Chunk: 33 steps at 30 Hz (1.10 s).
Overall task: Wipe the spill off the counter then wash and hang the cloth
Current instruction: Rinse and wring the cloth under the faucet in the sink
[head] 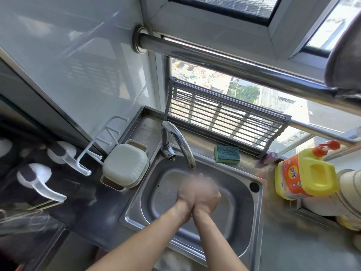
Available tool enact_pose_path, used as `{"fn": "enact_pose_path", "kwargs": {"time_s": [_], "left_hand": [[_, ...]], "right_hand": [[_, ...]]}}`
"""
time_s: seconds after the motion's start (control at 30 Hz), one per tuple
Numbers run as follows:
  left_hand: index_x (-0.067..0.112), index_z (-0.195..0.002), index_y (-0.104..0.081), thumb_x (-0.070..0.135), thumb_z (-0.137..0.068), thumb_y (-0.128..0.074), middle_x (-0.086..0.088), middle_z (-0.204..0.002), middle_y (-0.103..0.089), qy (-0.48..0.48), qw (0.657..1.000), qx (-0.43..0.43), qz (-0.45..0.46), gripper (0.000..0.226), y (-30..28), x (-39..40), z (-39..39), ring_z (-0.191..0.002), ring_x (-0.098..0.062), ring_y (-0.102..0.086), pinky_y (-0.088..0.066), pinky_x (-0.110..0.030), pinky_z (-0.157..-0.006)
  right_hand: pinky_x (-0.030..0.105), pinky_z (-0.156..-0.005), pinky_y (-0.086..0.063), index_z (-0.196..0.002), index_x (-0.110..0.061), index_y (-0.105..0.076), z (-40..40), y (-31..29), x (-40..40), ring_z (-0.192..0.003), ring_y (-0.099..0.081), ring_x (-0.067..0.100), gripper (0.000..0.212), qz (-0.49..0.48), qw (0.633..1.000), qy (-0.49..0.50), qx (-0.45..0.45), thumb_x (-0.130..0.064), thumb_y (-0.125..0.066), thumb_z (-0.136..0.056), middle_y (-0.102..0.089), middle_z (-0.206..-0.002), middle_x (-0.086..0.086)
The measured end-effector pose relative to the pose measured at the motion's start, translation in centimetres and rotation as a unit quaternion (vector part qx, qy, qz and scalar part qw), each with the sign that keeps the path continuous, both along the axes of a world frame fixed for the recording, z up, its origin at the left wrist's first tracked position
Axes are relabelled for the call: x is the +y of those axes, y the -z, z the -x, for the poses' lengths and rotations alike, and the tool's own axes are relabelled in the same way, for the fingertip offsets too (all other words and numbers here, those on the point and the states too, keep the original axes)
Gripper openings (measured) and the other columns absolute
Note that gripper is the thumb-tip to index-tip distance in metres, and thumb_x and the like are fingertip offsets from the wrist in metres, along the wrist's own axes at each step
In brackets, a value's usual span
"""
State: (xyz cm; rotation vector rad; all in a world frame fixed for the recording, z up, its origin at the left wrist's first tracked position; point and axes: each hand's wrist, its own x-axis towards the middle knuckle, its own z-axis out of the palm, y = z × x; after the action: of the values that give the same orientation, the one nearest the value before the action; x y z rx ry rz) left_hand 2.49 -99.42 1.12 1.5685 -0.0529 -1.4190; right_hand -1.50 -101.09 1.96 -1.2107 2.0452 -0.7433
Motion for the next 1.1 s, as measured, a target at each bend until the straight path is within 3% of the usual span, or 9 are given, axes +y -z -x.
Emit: {"fn": "enact_pose_path", "kwargs": {"time_s": [0.1, 0.2, 0.4, 0.5, 0.6, 0.7, 0.87, 0.97, 1.1], "left_hand": [[0.004, -0.093, -0.077, 0.032, -0.103, -0.054, -0.004, -0.082, -0.077, 0.016, 0.999, -0.033, -0.003, 0.037, 0.8, 0.3, -0.3, -0.059, -0.004, -0.070, -0.051, -0.016, -0.053], [0.007, -0.083, -0.079, 0.040, -0.100, -0.059, -0.006, -0.079, -0.078, 0.023, 0.999, -0.037, 0.005, 0.042, 0.4, 0.7, -0.7, -0.066, -0.014, -0.073, -0.055, -0.024, -0.061], [0.019, -0.057, -0.051, 0.051, -0.101, -0.050, 0.000, -0.056, -0.057, 0.066, 0.996, -0.057, -0.023, 0.055, 0.4, 1.4, -1.7, -0.050, -0.017, -0.055, -0.041, -0.019, -0.046], [0.017, -0.073, -0.054, 0.052, -0.103, -0.042, -0.007, -0.078, -0.066, 0.011, 0.996, -0.066, -0.062, 0.048, 0.7, 1.2, -2.7, -0.063, -0.020, -0.060, -0.044, -0.023, -0.052], [0.006, -0.111, -0.063, 0.068, -0.096, -0.037, -0.017, -0.113, -0.070, -0.064, 0.995, 0.004, -0.073, 0.069, 0.6, 0.3, -3.1, -0.097, -0.031, -0.068, -0.056, -0.038, -0.082], [0.010, -0.084, -0.073, 0.078, -0.093, -0.031, -0.016, -0.095, -0.071, -0.024, 0.993, 0.088, -0.069, 0.080, -0.4, 0.2, -2.0, -0.087, -0.030, -0.068, -0.053, -0.037, -0.076], [0.015, -0.093, -0.067, 0.076, -0.095, -0.028, -0.004, -0.085, -0.070, 0.038, 0.996, 0.082, -0.020, 0.073, -0.4, 0.0, 0.4, -0.078, -0.017, -0.066, -0.050, -0.027, -0.072], [0.011, -0.093, -0.076, 0.079, -0.091, -0.034, -0.001, -0.090, -0.078, 0.053, 0.999, 0.014, -0.004, 0.079, 0.0, 0.2, 1.1, -0.085, -0.017, -0.073, -0.056, -0.030, -0.081], [0.014, -0.070, -0.073, 0.059, -0.101, -0.040, 0.002, -0.075, -0.076, 0.024, 0.996, -0.077, -0.026, 0.064, -0.3, 0.6, 0.6, -0.073, -0.015, -0.071, -0.050, -0.020, -0.057]], "right_hand": [[0.035, -0.067, -0.045, -0.060, -0.014, -0.058, 0.2, -0.2, -0.1, -0.079, -0.069, 0.038, 0.041, -0.024, 1.000, -0.014, 0.014, -0.036, -0.064, -0.094, -0.073, -0.077, 0.016], [0.034, -0.070, -0.046, -0.068, -0.009, -0.072, 0.6, -0.3, -0.4, -0.081, -0.069, 0.036, 0.041, -0.053, 0.998, -0.026, -0.014, -0.037, -0.061, -0.095, -0.075, -0.080, 0.015], [0.042, -0.075, -0.055, -0.069, -0.010, -0.066, 2.7, 1.6, -1.2, -0.076, -0.067, 0.030, 0.031, -0.195, 0.959, -0.074, -0.191, -0.033, -0.057, -0.087, -0.073, -0.077, 0.012], [0.047, -0.080, -0.058, -0.095, -0.003, -0.069, 3.6, 1.8, -1.5, -0.082, -0.068, 0.034, 0.034, -0.257, 0.902, -0.013, -0.348, -0.033, -0.052, -0.092, -0.074, -0.090, 0.019], [0.047, -0.083, -0.057, -0.115, -0.013, -0.067, 3.5, 1.6, -1.1, -0.096, -0.069, 0.036, 0.034, -0.292, 0.828, 0.020, -0.479, -0.036, -0.052, -0.096, -0.072, -0.112, 0.023], [0.039, -0.084, -0.058, -0.117, -0.023, -0.062, 1.6, 1.3, 0.1, -0.105, -0.071, 0.029, 0.032, -0.272, 0.874, -0.076, -0.394, -0.045, -0.060, -0.094, -0.074, -0.114, 0.009], [0.036, -0.074, -0.050, -0.083, -0.016, -0.055, 0.3, 1.1, 0.4, -0.090, -0.069, 0.033, 0.043, -0.118, 0.985, -0.039, -0.119, -0.057, -0.053, -0.096, -0.072, -0.087, 0.009], [0.035, -0.071, -0.043, -0.086, -0.014, -0.061, 1.0, -0.2, 0.2, -0.095, -0.068, 0.037, 0.040, -0.079, 0.997, -0.012, -0.015, -0.051, -0.051, -0.099, -0.074, -0.095, 0.017], [0.037, -0.072, -0.049, -0.072, -0.011, -0.067, 1.1, -1.0, -0.2, -0.087, -0.070, 0.037, 0.050, -0.049, 0.998, -0.026, 0.014, -0.049, -0.050, -0.100, -0.075, -0.086, 0.016]]}}
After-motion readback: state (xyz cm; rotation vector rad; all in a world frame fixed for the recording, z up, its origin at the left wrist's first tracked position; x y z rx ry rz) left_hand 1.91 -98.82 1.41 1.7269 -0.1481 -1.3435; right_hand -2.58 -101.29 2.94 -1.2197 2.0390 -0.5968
